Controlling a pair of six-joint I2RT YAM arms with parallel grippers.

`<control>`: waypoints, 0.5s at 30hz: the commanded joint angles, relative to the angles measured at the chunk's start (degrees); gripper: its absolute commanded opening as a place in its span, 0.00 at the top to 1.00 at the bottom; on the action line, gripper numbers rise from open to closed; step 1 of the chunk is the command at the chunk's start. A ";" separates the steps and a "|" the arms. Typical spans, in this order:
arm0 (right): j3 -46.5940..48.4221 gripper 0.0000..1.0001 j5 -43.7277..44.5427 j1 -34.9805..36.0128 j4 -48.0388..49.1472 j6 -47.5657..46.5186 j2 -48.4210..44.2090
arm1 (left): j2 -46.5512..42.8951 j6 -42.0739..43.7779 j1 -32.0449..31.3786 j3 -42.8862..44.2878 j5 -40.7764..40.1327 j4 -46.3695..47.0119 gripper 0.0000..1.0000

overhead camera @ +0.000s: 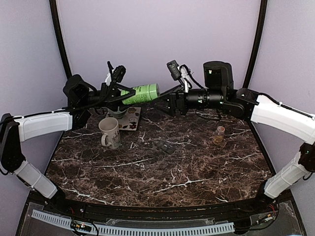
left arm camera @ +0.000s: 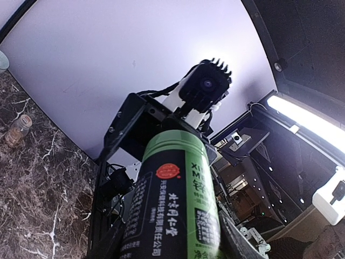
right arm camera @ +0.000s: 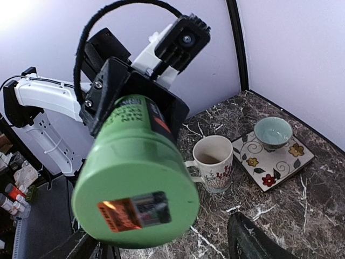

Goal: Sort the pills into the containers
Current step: Unscrew the lid of the pill bottle.

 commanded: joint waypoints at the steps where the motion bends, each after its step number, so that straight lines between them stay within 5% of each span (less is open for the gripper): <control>1: -0.58 0.21 -1.17 -0.39 0.26 1.76 0.35 | -4.89 3.96 -0.42 0.67 -0.23 -0.51 1.00; 15: -0.90 0.18 -3.95 -0.86 3.45 12.27 -0.97 | -12.28 21.45 -0.41 1.85 -8.89 -23.50 1.00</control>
